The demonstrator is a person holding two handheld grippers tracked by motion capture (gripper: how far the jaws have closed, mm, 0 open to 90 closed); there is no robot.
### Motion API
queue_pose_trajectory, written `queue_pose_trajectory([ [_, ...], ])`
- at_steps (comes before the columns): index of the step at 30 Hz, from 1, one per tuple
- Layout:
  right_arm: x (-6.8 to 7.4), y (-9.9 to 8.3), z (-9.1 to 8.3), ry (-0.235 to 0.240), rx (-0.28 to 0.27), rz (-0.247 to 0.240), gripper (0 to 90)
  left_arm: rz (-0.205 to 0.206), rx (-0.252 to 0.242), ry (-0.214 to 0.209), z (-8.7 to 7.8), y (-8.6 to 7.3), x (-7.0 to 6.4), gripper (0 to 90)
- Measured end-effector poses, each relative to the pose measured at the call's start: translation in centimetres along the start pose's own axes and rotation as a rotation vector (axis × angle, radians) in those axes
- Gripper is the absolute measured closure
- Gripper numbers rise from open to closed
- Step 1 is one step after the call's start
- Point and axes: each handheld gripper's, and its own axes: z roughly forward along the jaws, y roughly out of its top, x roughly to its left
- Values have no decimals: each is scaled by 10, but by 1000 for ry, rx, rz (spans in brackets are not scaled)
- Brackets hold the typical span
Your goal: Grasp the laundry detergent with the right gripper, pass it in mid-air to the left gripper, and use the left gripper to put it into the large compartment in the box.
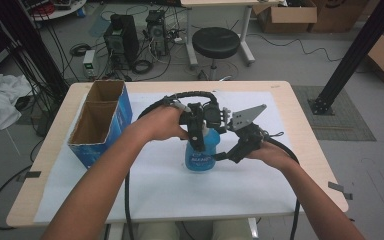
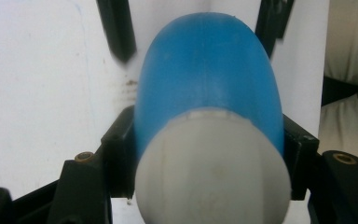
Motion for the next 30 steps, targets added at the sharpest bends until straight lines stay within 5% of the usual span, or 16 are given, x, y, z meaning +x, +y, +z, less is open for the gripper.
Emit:
queue_pose_trajectory([
  [4,-3,-10,-14,-15,13,61,150,-44,1,12,-4,-6,4,383],
  [13,-13,-16,-48,-70,120,82,152,-164,13,69,-21,-24,15,382],
  [30,-39,-13,-86,-129,329,108,162,-505,44,147,-48,-56,30,383],
])
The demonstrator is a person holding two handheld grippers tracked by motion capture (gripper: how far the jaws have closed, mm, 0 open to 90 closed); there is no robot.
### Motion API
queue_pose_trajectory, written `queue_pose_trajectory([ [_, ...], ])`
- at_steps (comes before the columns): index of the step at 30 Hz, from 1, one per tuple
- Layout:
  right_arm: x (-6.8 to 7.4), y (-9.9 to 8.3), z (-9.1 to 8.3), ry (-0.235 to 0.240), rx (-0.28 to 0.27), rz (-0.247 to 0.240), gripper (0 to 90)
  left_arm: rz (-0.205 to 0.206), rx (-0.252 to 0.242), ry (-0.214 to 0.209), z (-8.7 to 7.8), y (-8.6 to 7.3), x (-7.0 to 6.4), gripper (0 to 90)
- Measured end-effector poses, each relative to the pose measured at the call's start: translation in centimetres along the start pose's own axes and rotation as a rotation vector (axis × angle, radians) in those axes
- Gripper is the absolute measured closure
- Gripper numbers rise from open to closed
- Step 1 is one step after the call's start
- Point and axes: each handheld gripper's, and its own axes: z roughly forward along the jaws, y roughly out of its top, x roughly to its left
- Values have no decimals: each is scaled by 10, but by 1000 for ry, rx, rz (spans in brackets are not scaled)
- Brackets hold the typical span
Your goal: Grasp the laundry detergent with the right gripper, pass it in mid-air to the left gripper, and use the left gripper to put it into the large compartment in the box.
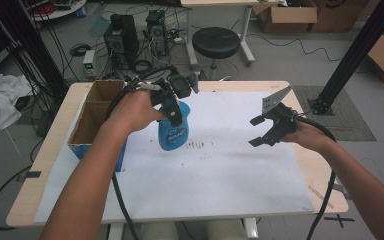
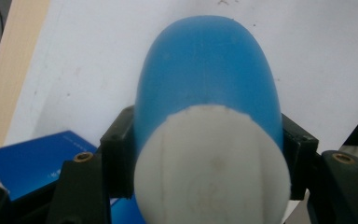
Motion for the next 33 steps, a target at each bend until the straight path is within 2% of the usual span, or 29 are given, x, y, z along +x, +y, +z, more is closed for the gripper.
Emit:
queue_pose_trajectory([
  [7,-5,-7,-9,-33,41,20,168,-106,18,27,-12,-4,10,383],
  [8,-5,-7,-10,-34,44,19,168,-131,17,27,-15,-5,11,383],
  [17,1,-11,-14,-50,75,0,169,-267,28,58,-31,-11,21,383],
  [20,3,-13,-15,-46,79,-5,169,-316,30,71,-37,-13,25,383],
  [22,4,-15,-15,-46,79,-7,168,-363,32,87,-43,-15,28,383],
  [26,3,-19,-15,-52,79,-2,166,-398,37,104,-52,-18,31,383],
  [33,3,-21,-16,-57,74,-11,165,-515,31,114,-68,-28,41,384],
])
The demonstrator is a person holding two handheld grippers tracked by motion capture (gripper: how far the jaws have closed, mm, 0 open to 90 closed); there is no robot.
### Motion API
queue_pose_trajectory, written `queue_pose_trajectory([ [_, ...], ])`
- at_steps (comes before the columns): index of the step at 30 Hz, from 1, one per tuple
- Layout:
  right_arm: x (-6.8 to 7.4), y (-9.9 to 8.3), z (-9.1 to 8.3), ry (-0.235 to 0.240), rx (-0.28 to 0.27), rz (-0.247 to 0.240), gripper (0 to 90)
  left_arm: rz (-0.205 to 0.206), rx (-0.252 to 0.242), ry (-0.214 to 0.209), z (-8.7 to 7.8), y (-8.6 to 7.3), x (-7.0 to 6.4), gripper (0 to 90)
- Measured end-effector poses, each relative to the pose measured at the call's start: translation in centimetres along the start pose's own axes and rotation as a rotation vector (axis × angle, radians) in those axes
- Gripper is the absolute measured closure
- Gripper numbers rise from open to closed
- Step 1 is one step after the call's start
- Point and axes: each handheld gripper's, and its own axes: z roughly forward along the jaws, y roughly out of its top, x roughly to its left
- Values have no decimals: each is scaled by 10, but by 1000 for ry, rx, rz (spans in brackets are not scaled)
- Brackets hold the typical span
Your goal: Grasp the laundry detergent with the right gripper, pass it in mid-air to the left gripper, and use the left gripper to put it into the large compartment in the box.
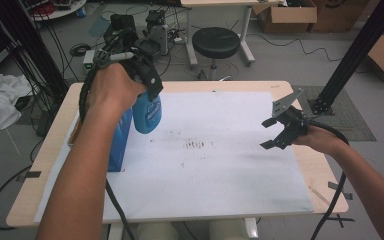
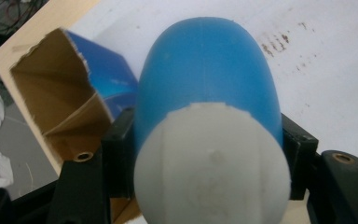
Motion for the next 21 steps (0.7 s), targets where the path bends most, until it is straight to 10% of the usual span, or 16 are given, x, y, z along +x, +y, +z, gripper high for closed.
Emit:
queue_pose_trajectory([
  [12,0,2,-2,-30,-8,-19,166,-245,-46,20,-22,-21,39,384],
  [21,-1,0,-4,-42,-13,-18,170,-347,-60,6,-33,-37,66,385],
])
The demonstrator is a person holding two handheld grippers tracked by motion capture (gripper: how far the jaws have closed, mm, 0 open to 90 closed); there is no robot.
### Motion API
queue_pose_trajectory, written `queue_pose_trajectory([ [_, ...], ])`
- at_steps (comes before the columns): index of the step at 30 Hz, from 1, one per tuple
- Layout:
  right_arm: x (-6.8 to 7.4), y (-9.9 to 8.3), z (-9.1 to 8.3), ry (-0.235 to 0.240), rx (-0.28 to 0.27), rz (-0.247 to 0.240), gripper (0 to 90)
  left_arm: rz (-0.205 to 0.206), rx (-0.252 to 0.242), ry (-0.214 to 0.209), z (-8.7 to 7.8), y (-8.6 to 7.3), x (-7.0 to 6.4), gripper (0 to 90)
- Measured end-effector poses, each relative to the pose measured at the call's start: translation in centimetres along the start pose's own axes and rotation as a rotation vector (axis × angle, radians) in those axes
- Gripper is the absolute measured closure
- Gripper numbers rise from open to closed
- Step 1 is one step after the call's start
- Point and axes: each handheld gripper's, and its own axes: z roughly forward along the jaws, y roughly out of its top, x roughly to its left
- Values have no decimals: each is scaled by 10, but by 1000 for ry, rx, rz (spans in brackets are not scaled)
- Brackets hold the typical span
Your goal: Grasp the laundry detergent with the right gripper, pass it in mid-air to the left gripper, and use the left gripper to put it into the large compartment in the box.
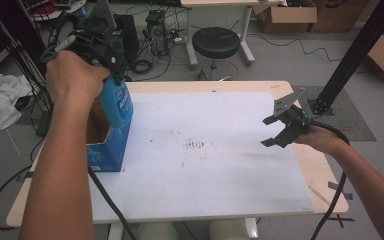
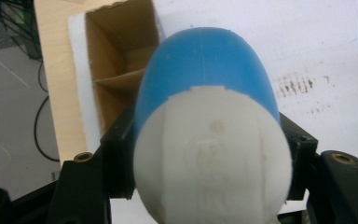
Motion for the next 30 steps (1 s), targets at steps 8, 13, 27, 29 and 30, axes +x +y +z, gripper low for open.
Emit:
queue_pose_trajectory([
  [8,-1,-1,-1,-12,-1,5,168,-59,-12,10,-8,-2,23,386],
  [13,-2,-2,0,-13,0,9,168,-72,-1,19,-8,-3,33,385],
  [27,-4,-5,-1,-26,-7,18,167,-64,37,28,10,-4,56,385],
  [29,-4,-6,0,-27,-4,21,166,-61,41,30,15,-5,59,385],
  [30,-4,-6,0,-26,0,21,166,-60,41,31,18,-6,61,385],
])
